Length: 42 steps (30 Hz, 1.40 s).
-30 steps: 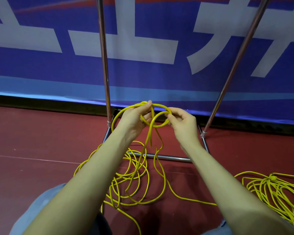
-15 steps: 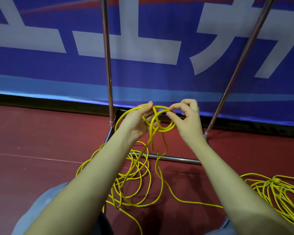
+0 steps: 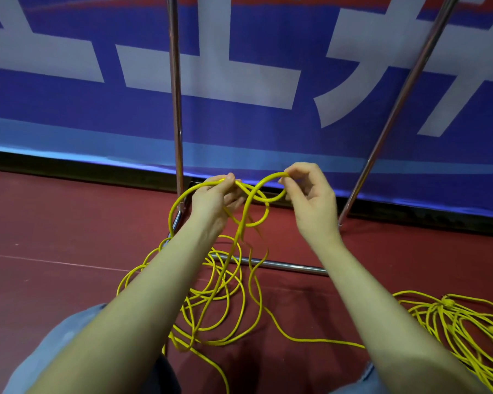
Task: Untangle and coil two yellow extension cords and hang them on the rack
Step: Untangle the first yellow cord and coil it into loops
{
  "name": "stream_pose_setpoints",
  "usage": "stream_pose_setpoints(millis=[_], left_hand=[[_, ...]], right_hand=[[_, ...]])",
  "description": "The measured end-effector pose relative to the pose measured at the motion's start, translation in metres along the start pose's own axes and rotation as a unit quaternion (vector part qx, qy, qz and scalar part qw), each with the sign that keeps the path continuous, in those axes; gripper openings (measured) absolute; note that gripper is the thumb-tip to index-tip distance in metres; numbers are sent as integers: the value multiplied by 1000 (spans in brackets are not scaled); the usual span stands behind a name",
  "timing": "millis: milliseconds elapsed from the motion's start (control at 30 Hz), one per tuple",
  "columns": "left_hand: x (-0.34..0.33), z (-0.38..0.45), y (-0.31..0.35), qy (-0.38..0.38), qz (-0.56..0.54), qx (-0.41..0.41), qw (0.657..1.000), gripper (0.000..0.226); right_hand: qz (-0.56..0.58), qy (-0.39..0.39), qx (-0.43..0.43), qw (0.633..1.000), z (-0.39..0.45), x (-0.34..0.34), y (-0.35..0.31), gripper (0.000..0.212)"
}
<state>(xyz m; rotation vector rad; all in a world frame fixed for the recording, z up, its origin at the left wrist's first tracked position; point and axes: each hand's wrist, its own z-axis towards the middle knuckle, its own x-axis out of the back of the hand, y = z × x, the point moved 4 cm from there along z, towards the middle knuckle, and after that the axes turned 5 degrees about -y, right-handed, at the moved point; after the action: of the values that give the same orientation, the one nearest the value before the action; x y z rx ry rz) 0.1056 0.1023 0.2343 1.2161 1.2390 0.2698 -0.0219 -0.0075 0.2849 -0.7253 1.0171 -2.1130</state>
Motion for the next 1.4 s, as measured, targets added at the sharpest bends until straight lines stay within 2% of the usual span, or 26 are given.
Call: stream_pose_setpoints(millis=[100, 167, 267, 367, 433, 500, 533, 633, 733, 867, 967, 1033, 1100, 1200, 1300, 1400], left_hand=[[3, 0, -4, 17, -21, 39, 999, 9], [4, 2, -3, 26, -35, 52, 998, 11], [2, 0, 2, 13, -39, 60, 997, 14], [-4, -3, 6, -8, 10, 74, 997, 19], [-7, -6, 9, -21, 16, 83, 996, 20], [-10, -9, 14, -42, -2, 89, 995, 21], [-11, -9, 16, -50, -8, 88, 995, 22], [-17, -12, 18, -53, 2, 71, 996, 29], [-23, -14, 16, -74, 74, 57, 993, 34], [-27, -17, 18, -114, 160, 48, 979, 38], [-22, -14, 19, -110, 233, 67, 964, 38], [-21, -13, 21, -112, 258, 76, 957, 36], [-22, -12, 23, -113, 232, 64, 964, 35], [-29, -15, 26, -135, 79, 75, 985, 36], [-31, -16, 34, -120, -57, 67, 989, 37], [-28, -14, 40, -82, -111, 30, 990, 39]], right_hand=[[75, -20, -70, 995, -1, 5, 10, 28], [82, -20, -105, 991, -3, 7, 17, 26], [-64, -4, -32, 997, -3, 11, 22, 19], [-165, 2, 26, 986, -5, 13, 24, 41], [-230, 24, 11, 973, -7, 17, 26, 44], [-272, 35, -41, 961, -6, 18, 29, 33], [-256, 18, -63, 964, -6, 17, 31, 27], [-74, -74, -134, 985, -6, 0, 32, 9], [-42, -140, -171, 974, -9, -13, 33, 13], [-47, -130, -208, 968, -7, -13, 40, 13], [32, -80, -184, 979, -4, -9, 33, 22], [69, -51, -165, 983, 0, -3, 25, 21], [60, -38, -156, 985, 5, 3, 20, 16], [32, -65, -171, 983, 5, 3, 25, 13], [28, -135, -197, 971, -2, -2, 38, 24], [52, -226, -235, 944, -9, -3, 46, 29]])
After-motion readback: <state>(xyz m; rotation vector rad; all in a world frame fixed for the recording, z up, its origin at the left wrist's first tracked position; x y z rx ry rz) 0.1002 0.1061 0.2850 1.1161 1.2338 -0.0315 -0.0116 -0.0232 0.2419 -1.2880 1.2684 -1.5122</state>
